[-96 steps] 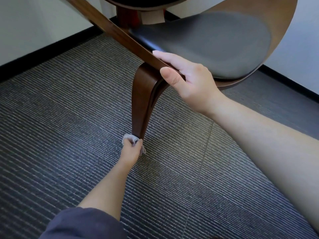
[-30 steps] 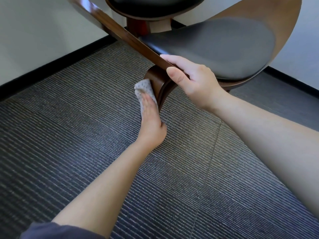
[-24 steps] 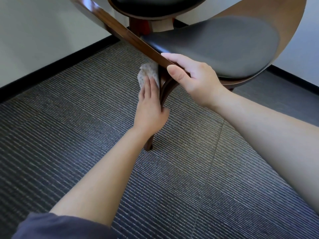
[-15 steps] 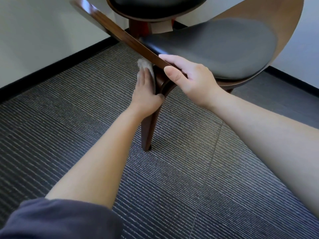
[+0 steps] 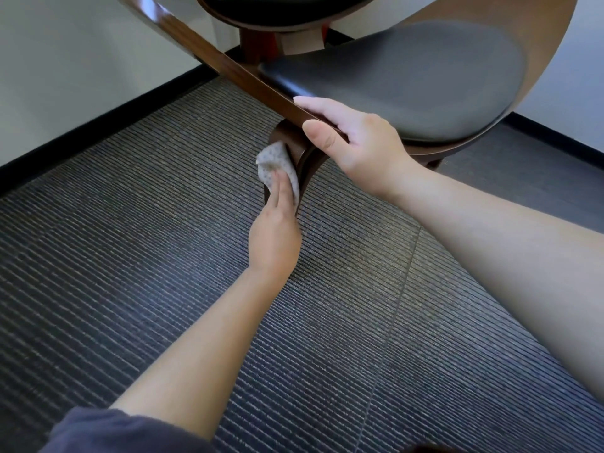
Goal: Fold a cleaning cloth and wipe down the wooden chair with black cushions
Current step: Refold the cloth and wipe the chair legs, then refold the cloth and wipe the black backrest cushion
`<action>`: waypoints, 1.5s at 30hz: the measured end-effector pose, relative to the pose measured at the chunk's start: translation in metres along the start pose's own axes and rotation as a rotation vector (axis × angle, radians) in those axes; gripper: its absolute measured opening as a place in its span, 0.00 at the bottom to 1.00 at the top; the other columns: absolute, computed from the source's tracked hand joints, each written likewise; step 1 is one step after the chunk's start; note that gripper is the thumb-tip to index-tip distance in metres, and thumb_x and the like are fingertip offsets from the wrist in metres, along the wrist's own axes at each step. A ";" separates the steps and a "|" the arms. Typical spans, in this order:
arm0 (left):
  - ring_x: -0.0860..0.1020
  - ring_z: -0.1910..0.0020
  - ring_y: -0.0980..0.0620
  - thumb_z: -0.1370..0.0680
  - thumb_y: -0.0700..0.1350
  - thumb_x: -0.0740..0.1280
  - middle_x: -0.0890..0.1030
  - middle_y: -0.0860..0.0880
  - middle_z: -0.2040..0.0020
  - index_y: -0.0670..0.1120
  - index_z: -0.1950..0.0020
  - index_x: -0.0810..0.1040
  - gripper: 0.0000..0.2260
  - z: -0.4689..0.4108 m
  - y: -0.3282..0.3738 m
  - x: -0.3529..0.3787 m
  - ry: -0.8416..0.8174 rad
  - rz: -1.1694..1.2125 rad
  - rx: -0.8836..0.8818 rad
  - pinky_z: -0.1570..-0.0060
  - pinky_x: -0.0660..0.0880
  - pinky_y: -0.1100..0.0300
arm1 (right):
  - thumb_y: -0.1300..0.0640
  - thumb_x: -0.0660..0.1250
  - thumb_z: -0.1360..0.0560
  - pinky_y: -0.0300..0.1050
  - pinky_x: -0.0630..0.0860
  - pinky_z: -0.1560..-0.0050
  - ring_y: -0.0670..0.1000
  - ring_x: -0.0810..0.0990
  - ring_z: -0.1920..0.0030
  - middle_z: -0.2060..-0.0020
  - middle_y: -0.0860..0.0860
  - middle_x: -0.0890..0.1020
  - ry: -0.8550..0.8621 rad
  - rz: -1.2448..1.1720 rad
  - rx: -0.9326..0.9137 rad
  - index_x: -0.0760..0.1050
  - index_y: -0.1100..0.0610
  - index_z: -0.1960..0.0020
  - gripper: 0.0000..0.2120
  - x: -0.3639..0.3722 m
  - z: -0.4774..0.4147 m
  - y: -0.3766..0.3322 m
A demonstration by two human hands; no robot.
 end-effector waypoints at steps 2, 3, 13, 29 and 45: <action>0.81 0.48 0.34 0.21 0.33 0.62 0.62 0.41 0.23 0.41 0.20 0.54 0.31 0.012 -0.006 -0.009 -0.120 -0.036 -0.021 0.59 0.80 0.45 | 0.31 0.48 0.26 0.47 0.70 0.34 0.41 0.71 0.33 0.31 0.36 0.72 -0.011 0.016 -0.004 0.67 0.40 0.28 0.30 0.000 0.000 0.000; 0.80 0.48 0.34 0.20 0.34 0.61 0.63 0.42 0.23 0.43 0.20 0.54 0.30 0.017 -0.007 -0.017 -0.191 -0.035 -0.025 0.57 0.80 0.43 | 0.31 0.49 0.25 0.47 0.69 0.33 0.41 0.71 0.32 0.31 0.36 0.71 -0.018 0.026 -0.009 0.67 0.40 0.28 0.29 0.000 0.000 0.001; 0.77 0.50 0.56 0.24 0.36 0.63 0.80 0.54 0.48 0.49 0.40 0.79 0.15 -0.002 0.058 -0.198 -0.520 0.142 0.031 0.52 0.73 0.63 | 0.40 0.55 0.19 0.55 0.48 0.23 0.47 0.49 0.22 0.22 0.41 0.55 -0.526 -0.006 0.227 0.56 0.45 0.22 0.27 -0.035 -0.003 -0.028; 0.79 0.60 0.58 0.24 0.46 0.70 0.81 0.55 0.58 0.50 0.49 0.78 0.05 -0.220 0.195 -0.362 -0.626 0.448 -0.508 0.63 0.73 0.65 | 0.49 0.75 0.33 0.55 0.75 0.49 0.52 0.78 0.56 0.61 0.52 0.79 -0.290 -0.981 0.825 0.76 0.51 0.63 0.09 -0.228 -0.067 -0.111; 0.80 0.71 0.54 0.18 0.48 0.63 0.80 0.43 0.67 0.37 0.55 0.81 0.16 -0.358 0.302 -0.311 -0.347 0.614 -0.865 0.71 0.77 0.63 | 0.51 0.63 0.20 0.49 0.78 0.40 0.49 0.81 0.41 0.42 0.52 0.82 -0.324 -1.172 0.858 0.75 0.56 0.36 0.15 -0.349 -0.200 -0.012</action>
Point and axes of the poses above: each hand's wrist, its own z-axis away from the middle knuckle, its own x-axis out of the palm, y = z × x, the point moved 1 cm from there along -z, towards the middle knuckle
